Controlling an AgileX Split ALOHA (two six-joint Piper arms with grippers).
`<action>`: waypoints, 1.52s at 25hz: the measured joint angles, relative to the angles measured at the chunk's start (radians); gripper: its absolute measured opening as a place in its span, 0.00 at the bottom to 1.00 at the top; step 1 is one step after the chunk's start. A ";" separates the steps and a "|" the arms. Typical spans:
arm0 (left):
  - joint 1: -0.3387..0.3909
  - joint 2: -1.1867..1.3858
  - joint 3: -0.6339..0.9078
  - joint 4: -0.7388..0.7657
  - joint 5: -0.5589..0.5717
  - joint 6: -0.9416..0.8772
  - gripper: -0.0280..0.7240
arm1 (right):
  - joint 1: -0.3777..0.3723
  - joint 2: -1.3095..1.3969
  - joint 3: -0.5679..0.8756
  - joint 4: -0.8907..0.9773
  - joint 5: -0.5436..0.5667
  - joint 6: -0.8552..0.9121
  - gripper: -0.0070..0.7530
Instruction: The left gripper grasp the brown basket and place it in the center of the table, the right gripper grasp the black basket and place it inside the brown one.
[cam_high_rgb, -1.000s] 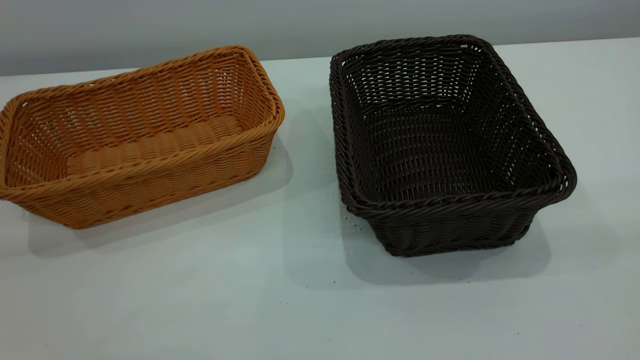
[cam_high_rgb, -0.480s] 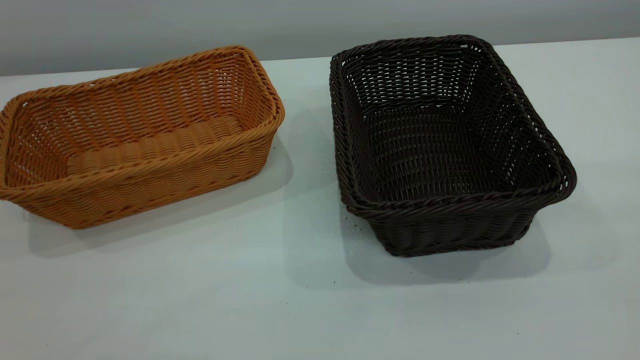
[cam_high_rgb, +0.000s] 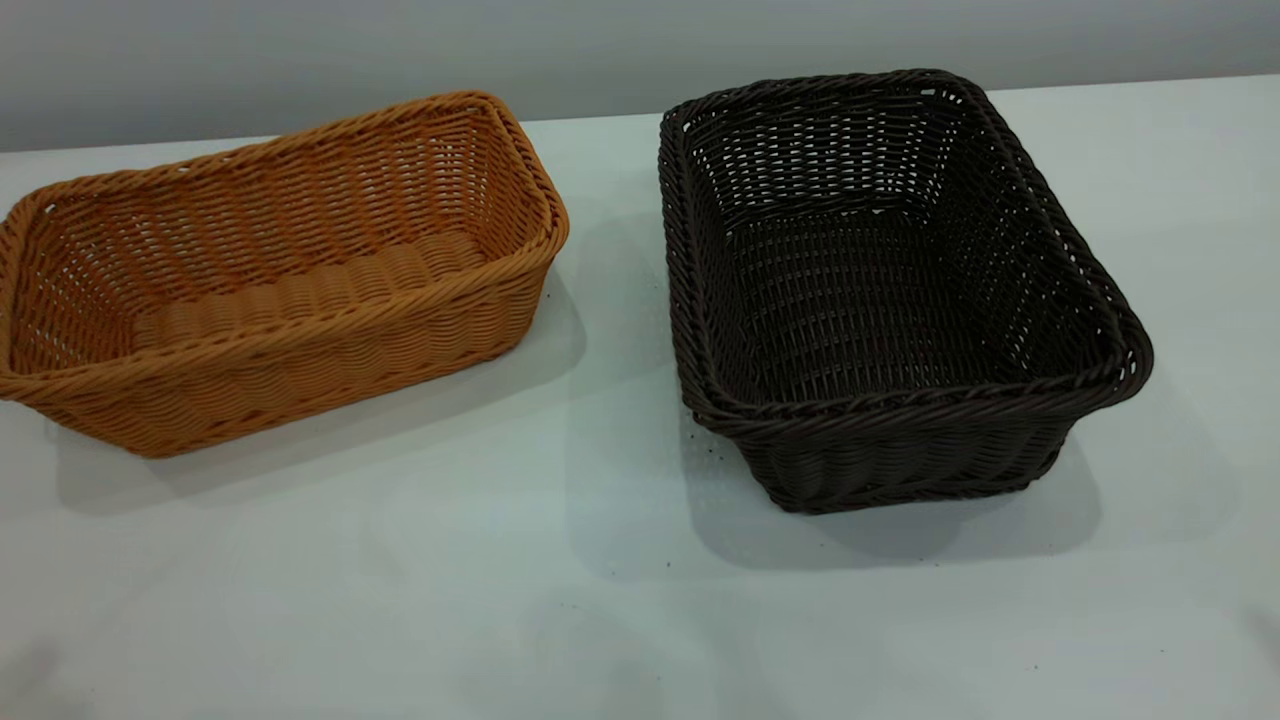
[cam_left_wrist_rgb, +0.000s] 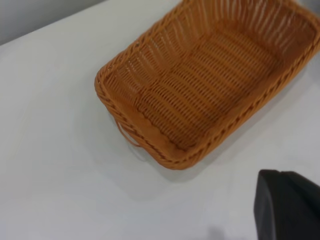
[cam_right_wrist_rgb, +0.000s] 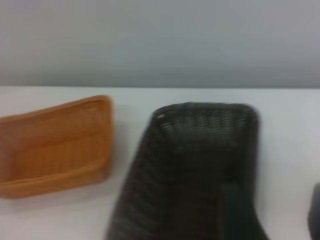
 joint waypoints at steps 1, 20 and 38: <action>0.000 0.021 0.000 0.000 -0.013 0.031 0.10 | 0.000 0.029 -0.005 0.024 0.005 -0.005 0.45; 0.000 0.310 0.002 -0.024 -0.191 0.268 0.73 | 0.008 0.377 0.003 0.393 0.116 0.274 0.48; -0.068 0.394 0.003 -0.073 -0.265 0.268 0.73 | 0.658 0.619 0.003 0.231 -0.433 0.984 0.46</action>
